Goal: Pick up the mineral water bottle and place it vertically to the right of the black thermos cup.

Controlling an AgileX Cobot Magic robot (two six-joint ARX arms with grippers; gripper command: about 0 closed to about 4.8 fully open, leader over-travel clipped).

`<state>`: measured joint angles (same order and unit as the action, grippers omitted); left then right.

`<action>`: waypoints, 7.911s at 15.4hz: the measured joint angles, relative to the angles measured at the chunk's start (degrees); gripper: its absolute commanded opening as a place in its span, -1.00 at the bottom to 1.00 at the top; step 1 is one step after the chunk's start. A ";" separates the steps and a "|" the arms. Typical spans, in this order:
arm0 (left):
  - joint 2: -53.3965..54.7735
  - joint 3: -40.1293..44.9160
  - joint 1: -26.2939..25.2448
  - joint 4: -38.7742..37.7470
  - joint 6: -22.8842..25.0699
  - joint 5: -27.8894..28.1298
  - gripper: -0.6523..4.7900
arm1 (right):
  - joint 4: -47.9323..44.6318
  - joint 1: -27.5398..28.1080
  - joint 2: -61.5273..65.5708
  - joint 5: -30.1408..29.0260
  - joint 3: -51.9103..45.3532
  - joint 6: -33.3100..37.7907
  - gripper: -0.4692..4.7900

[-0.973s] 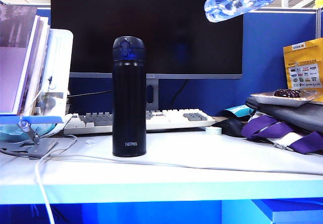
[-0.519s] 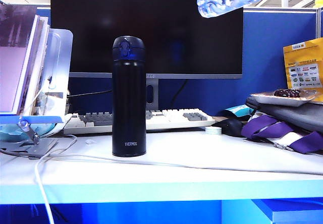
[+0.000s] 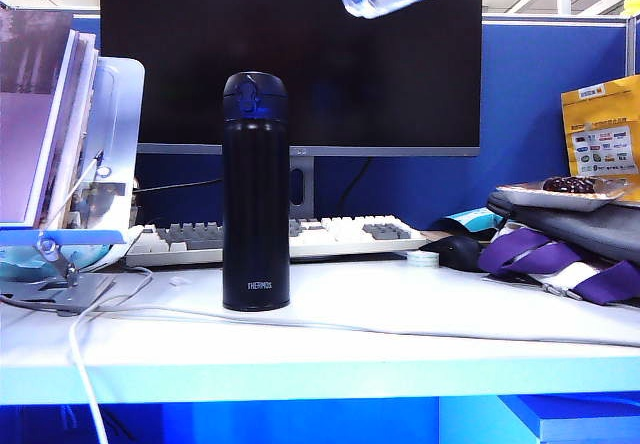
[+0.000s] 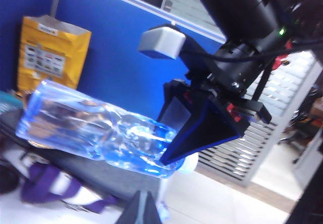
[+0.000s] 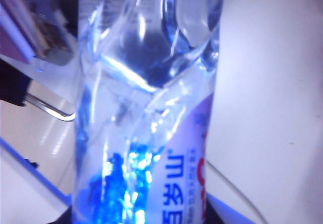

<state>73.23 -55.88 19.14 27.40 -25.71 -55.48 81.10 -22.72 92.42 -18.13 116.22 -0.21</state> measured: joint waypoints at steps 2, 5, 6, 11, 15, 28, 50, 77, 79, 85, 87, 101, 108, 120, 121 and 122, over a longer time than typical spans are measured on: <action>0.04 0.00 0.00 -0.26 -2.71 -1.03 -0.78 | 0.00 0.04 -0.74 -2.86 0.00 1.57 0.06; 0.04 0.00 0.02 -0.07 -3.08 -5.01 -0.75 | 0.04 -0.09 -1.42 -5.79 0.00 2.03 0.07; 0.04 0.00 0.00 -0.11 -3.08 -5.01 -0.19 | 0.07 -0.07 -1.42 -5.77 -0.02 2.10 0.07; 0.02 -0.02 0.00 1.64 4.04 0.46 1.00 | 0.22 0.00 -1.42 -12.26 -0.04 2.40 0.07; 0.02 -1.01 0.28 1.66 29.05 11.41 1.00 | 0.22 0.04 -1.57 -19.93 -0.04 3.63 0.07; 0.17 -0.98 8.26 -2.75 78.51 46.86 1.00 | -0.28 0.07 -1.64 -31.10 0.00 5.53 0.07; 0.24 -0.79 19.17 7.58 104.83 45.62 -0.35 | -4.13 -0.90 -1.42 -39.50 0.04 11.82 0.07; 0.52 -0.66 21.00 -9.27 45.00 35.06 -0.56 | -27.56 -0.96 -5.84 -20.57 0.37 3.19 1.00; 0.52 -0.66 21.00 -9.27 35.17 35.01 -0.56 | -26.40 -0.96 -6.49 -19.98 0.39 1.11 1.00; 0.52 -0.66 21.00 -10.23 16.39 35.06 -0.56 | -25.73 -0.96 -7.02 -19.56 0.37 -1.09 1.00; 0.52 -0.63 21.00 -11.58 13.70 35.08 -0.56 | -25.73 -0.96 -7.85 -19.69 0.39 -1.29 1.00; 0.55 -4.94 20.96 -11.52 9.14 22.58 -0.56 | -19.56 -1.07 -8.00 -28.13 0.37 -4.17 1.00; 0.94 -4.94 20.98 -14.82 9.16 20.04 -0.56 | -21.68 -6.12 -5.68 -28.17 0.39 -3.93 1.00; 0.98 -4.98 20.98 -14.73 8.17 19.58 -0.55 | -21.66 -7.17 -5.18 -24.15 0.39 -4.57 -0.29; 0.98 -4.98 20.98 -14.73 8.17 19.58 -0.54 | -21.66 -7.17 -5.18 -24.15 0.39 -4.59 -0.29; 0.98 -4.98 20.98 -14.73 8.17 19.58 -0.46 | -21.66 -7.17 -5.18 -24.15 0.39 -4.57 -0.29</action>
<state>74.22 -60.86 40.12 12.67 -17.54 -35.90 59.44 -29.89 87.24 -42.28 116.62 -4.78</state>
